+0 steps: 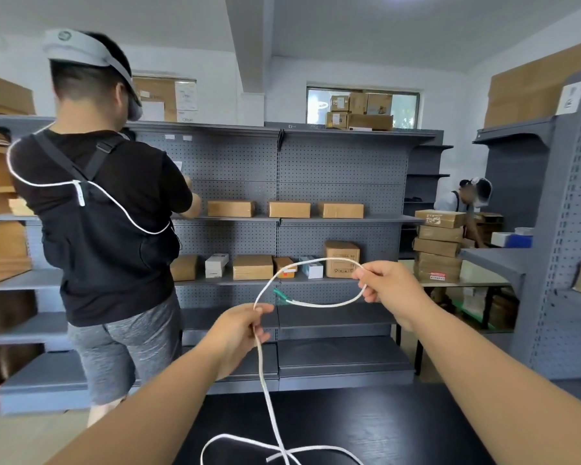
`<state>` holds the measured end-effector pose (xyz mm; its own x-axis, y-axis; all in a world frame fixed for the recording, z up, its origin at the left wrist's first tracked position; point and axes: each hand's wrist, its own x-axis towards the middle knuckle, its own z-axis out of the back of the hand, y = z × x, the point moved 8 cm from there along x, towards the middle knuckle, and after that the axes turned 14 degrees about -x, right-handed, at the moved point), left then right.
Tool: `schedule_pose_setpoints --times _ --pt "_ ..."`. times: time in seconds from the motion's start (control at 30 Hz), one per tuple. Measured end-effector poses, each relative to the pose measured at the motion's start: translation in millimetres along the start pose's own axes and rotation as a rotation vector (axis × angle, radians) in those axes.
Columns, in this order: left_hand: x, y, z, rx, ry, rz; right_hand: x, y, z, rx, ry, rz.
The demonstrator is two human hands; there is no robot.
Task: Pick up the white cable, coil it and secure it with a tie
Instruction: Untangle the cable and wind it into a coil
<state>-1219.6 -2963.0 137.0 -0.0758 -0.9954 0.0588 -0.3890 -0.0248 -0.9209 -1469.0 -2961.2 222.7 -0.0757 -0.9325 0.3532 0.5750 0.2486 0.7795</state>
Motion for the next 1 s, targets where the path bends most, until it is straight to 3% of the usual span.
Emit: schedule_pose_setpoints --times 0.2,0.57,0.83,1.0 --pt "0.7 -5.0 -12.1 -0.165 -0.033 -0.072 -7.9 -14.4 -16.8 0.193 -0.021 -0.127" --pt "-1.5 -11.3 -19.2 -0.214 -0.113 -0.088 -21.7 -23.9 -48.7 0.467 0.018 -0.236" --pt "-2.4 -23.7 -22.2 -0.29 -0.053 -0.116 -30.4 -33.2 -69.6 0.422 0.133 -0.284" --pt "0.8 -36.6 -26.2 -0.145 0.038 -0.151 -29.8 -18.9 -67.9 0.109 0.162 -0.15"
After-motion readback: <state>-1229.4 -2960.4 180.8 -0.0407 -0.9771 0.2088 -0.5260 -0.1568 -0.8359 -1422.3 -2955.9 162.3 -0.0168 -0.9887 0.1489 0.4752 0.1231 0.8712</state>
